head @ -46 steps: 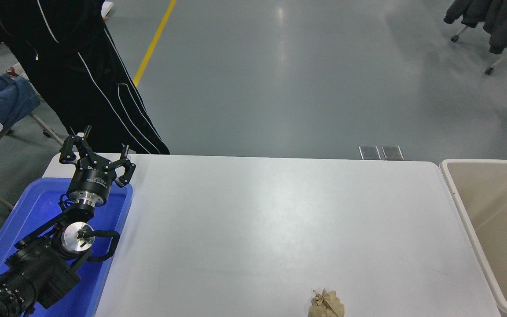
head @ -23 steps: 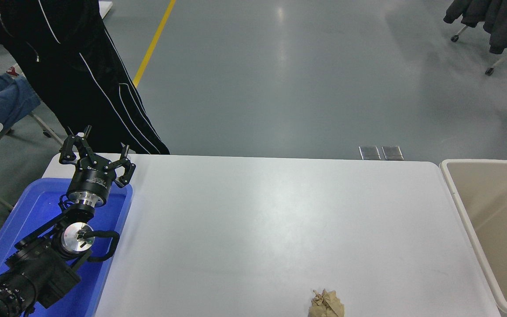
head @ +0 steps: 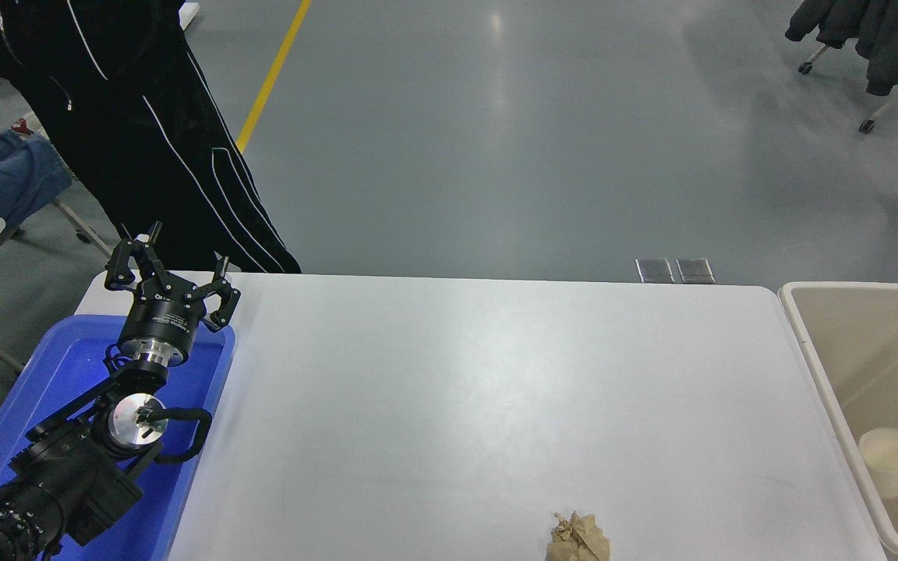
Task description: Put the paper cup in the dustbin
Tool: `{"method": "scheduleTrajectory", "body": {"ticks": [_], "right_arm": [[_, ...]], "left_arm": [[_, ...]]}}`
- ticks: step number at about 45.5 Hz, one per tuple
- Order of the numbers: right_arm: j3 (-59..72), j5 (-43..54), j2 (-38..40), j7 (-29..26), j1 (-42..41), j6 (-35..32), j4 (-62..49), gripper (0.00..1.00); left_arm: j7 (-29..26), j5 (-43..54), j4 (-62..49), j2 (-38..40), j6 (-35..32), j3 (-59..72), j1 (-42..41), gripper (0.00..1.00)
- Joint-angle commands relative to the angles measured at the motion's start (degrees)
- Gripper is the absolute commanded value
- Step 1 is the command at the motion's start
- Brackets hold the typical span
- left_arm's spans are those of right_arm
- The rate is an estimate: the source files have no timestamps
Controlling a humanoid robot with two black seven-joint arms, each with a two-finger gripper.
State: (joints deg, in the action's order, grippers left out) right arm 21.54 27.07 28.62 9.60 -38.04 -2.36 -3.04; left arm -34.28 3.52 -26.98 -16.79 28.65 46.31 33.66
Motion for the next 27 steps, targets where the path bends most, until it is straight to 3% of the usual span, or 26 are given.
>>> {"method": "scheduleTrajectory", "body": {"ticks": [1, 17, 27], "right_arm": [[0.08, 0.0, 0.03, -0.02, -0.02, -0.01, -0.3, 0.98], [-0.79, -0.7, 0.47, 0.07, 0.16, -3.44, -0.12, 0.99], [-8.35, -7.29, 2.66, 0.77, -1.24, -3.53, 0.76, 0.99]], "left_arm": [[0.0, 0.0, 0.0, 0.0, 0.0, 0.0, 0.0, 1.0], [0.0, 0.0, 0.0, 0.0, 0.0, -0.08, 0.0, 1.0], [0.0, 0.0, 0.0, 0.0, 0.0, 0.0, 0.0, 1.0]]}}
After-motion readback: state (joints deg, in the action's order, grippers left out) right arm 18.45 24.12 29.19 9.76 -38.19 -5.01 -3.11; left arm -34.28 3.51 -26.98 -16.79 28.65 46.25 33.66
